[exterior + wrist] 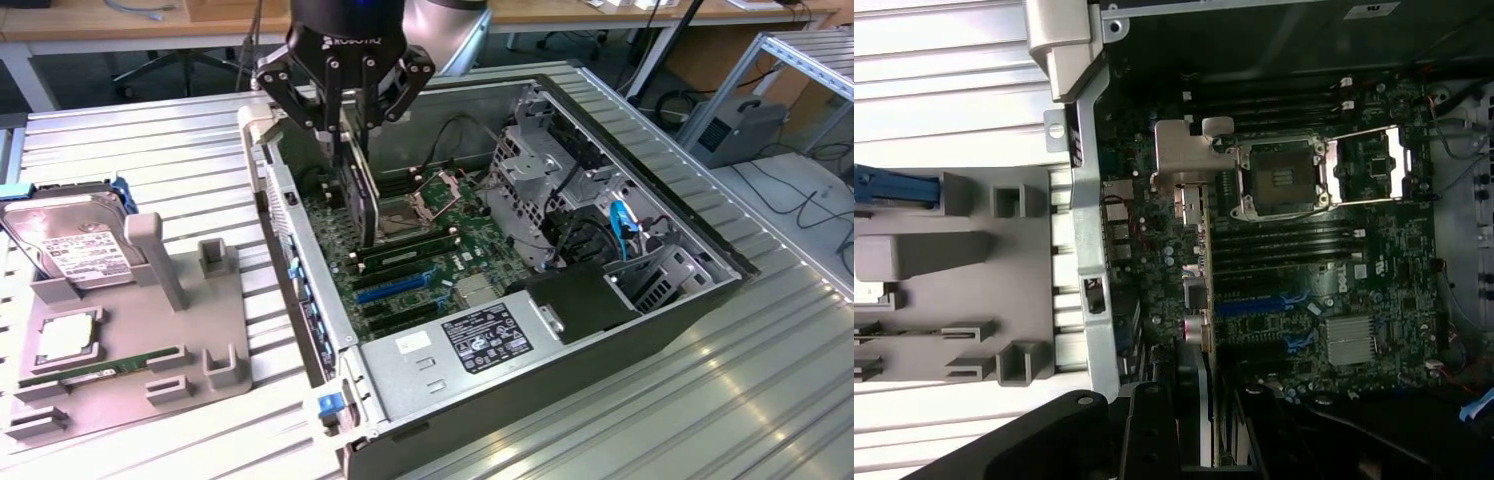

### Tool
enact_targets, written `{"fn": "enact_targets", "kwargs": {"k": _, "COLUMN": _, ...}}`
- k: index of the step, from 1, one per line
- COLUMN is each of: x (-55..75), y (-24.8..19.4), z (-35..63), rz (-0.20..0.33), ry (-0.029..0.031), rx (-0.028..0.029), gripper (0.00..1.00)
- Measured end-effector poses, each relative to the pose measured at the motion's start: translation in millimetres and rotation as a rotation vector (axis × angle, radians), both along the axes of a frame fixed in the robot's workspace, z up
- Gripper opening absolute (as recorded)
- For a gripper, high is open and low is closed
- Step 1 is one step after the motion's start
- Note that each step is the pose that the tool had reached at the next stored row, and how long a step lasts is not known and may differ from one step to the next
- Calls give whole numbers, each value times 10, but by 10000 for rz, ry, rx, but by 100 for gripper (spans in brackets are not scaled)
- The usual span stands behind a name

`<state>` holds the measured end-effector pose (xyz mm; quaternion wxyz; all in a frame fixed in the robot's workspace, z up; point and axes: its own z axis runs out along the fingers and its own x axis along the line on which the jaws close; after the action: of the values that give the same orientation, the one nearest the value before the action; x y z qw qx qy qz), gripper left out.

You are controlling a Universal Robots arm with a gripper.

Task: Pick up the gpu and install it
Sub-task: 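Pick up the gpu and move the gpu toward the slot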

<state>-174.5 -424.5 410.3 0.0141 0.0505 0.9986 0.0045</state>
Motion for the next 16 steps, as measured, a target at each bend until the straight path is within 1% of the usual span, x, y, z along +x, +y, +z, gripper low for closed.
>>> {"fn": "enact_targets", "kwargs": {"k": 16, "x": 141, "y": 0, "z": -67, "rz": -1, "ry": 1, "rx": -1, "gripper": 27}}
